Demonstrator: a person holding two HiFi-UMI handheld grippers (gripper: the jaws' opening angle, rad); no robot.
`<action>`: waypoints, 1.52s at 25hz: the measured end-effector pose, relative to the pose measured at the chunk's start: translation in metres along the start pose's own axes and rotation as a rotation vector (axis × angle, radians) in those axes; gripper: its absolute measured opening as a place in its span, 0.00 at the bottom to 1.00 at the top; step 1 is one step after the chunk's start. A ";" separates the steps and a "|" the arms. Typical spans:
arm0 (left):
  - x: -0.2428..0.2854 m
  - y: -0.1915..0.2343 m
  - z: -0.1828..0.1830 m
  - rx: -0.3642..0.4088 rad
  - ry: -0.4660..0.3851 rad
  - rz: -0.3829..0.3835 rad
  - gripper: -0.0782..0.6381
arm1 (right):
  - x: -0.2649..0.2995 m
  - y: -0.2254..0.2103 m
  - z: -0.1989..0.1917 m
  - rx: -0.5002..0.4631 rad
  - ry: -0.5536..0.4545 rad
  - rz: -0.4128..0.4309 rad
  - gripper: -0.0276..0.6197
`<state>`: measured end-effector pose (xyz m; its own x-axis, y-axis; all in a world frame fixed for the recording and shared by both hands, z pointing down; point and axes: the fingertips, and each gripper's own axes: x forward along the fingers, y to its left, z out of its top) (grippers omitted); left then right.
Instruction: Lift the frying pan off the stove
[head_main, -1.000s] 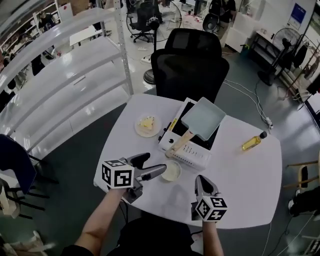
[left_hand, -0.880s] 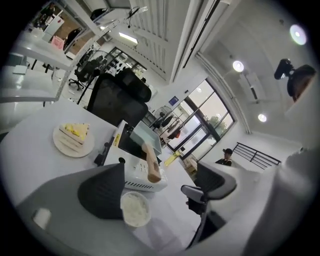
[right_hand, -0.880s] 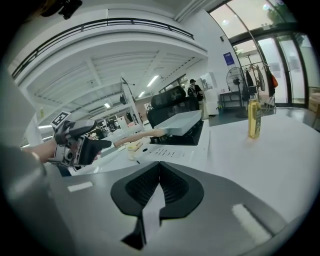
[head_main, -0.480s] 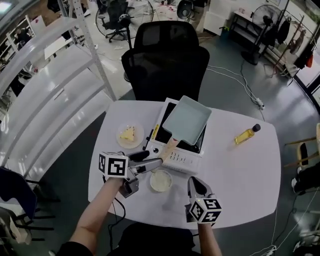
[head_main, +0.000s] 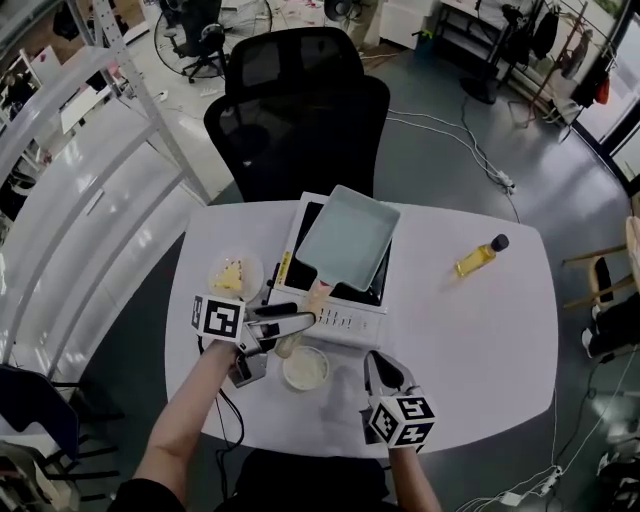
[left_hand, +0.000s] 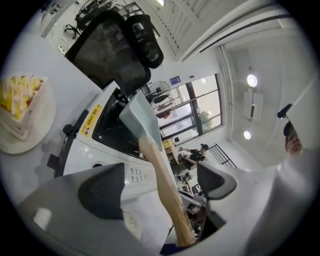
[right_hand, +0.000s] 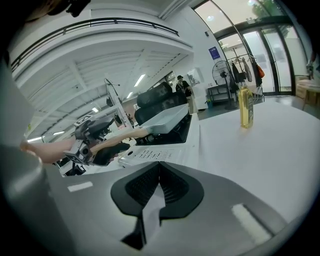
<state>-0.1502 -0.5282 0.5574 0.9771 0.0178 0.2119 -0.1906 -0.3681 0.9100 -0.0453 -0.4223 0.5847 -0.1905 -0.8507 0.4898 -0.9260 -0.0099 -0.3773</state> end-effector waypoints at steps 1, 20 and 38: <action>0.003 0.001 0.000 -0.015 0.013 -0.014 0.64 | 0.000 -0.003 -0.001 0.007 -0.001 -0.005 0.05; 0.049 -0.004 -0.014 -0.032 0.195 -0.092 0.24 | 0.002 -0.046 -0.009 0.082 0.009 -0.096 0.05; 0.049 -0.035 -0.014 0.071 0.155 -0.060 0.24 | -0.007 -0.042 -0.001 0.082 -0.033 -0.099 0.05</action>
<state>-0.0967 -0.5008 0.5407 0.9593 0.1824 0.2157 -0.1204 -0.4270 0.8962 -0.0051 -0.4156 0.5982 -0.0877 -0.8602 0.5024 -0.9096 -0.1364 -0.3924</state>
